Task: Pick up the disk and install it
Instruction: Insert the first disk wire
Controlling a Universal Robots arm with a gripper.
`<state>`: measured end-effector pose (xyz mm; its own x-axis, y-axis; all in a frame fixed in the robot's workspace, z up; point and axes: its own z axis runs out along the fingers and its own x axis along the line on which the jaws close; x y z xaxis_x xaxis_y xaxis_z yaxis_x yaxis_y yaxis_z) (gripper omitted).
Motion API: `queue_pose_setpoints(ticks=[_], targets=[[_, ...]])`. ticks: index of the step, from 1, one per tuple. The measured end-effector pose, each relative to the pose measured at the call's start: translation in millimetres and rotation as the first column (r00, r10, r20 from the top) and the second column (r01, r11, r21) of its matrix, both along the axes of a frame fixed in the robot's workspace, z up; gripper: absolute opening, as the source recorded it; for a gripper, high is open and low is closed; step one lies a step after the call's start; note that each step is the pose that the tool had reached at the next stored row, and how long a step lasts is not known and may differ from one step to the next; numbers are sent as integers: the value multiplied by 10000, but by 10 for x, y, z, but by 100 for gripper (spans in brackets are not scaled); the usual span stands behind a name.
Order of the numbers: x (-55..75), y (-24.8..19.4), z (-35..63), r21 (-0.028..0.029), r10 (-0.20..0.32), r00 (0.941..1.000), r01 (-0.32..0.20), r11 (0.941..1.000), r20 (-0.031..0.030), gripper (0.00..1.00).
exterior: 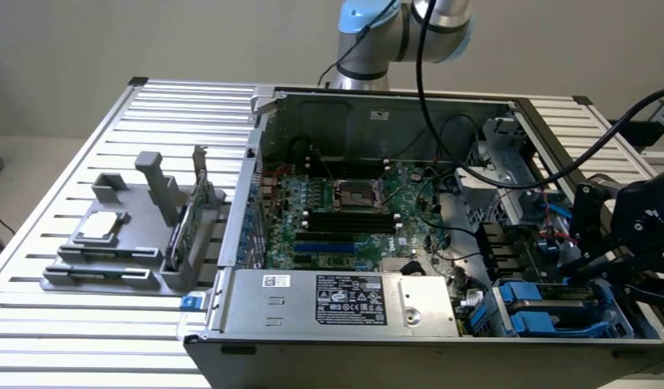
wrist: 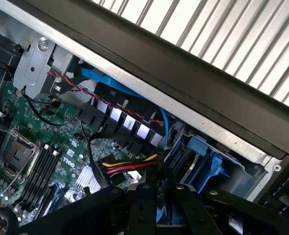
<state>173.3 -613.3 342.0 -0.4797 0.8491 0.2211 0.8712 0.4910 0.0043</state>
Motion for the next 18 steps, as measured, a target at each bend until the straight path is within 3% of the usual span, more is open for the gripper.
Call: queue_pose_setpoints(ticks=[4,8,15,18], targets=[[1,-1,6,-6,-164,9998,164,9999,-91,18],[2,-2,6,-29,-652,9978,652,9979,-103,18],[2,-2,6,-78,-1523,9883,1522,9883,-120,18],[1,-6,9,-120,-1778,9839,1776,9840,-202,18]])
